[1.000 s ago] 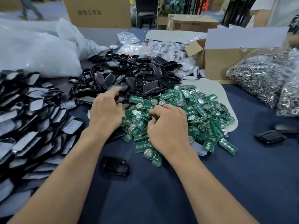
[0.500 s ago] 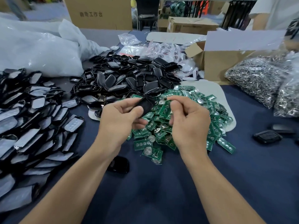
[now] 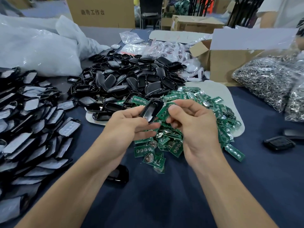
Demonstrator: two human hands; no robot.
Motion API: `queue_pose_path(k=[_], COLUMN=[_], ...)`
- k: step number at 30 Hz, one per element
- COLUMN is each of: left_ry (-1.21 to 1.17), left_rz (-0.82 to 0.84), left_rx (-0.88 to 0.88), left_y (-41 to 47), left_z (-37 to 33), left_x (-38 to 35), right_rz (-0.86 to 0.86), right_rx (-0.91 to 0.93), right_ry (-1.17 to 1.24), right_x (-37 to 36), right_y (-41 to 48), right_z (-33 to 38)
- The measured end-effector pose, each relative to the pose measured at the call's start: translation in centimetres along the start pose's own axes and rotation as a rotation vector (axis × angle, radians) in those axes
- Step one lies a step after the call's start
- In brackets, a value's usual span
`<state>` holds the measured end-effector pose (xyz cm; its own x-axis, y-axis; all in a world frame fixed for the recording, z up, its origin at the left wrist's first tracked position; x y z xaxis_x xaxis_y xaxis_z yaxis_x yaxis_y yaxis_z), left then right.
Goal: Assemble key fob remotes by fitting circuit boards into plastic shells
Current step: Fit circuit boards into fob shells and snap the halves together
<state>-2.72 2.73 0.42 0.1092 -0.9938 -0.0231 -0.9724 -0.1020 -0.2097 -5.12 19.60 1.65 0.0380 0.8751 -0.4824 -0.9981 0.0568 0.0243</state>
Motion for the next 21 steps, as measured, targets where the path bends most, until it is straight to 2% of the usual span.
queue_pose_path(k=[4, 6, 21], left_ry=[0.022, 0.044, 0.044], left_rz=[0.195, 0.236, 0.234], left_rx=[-0.047, -0.082, -0.096], left_y=[-0.26, -0.42, -0.71], left_z=[-0.02, -0.10, -0.54], left_x=[-0.65, -0.89, -0.78], right_rz=[-0.020, -0.016, 0.017], right_rx=[-0.005, -0.019, 0.082], right_ry=[-0.029, -0.011, -0.113], right_x=[-0.07, 0.00, -0.44], right_y=[-0.15, -0.08, -0.52], right_z=[-0.14, -0.13, 0.39])
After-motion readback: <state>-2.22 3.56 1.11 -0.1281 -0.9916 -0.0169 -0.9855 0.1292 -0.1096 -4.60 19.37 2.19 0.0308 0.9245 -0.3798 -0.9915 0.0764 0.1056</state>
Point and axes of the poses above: each hand's wrist, its own y-axis towards the middle knuckle, its own x-axis out of the back of the hand, z = x × y, the point moved 4 cm from there along y, towards the middle knuckle, and after that the axes turned 10 degrees about y, right-handed, at the moved point
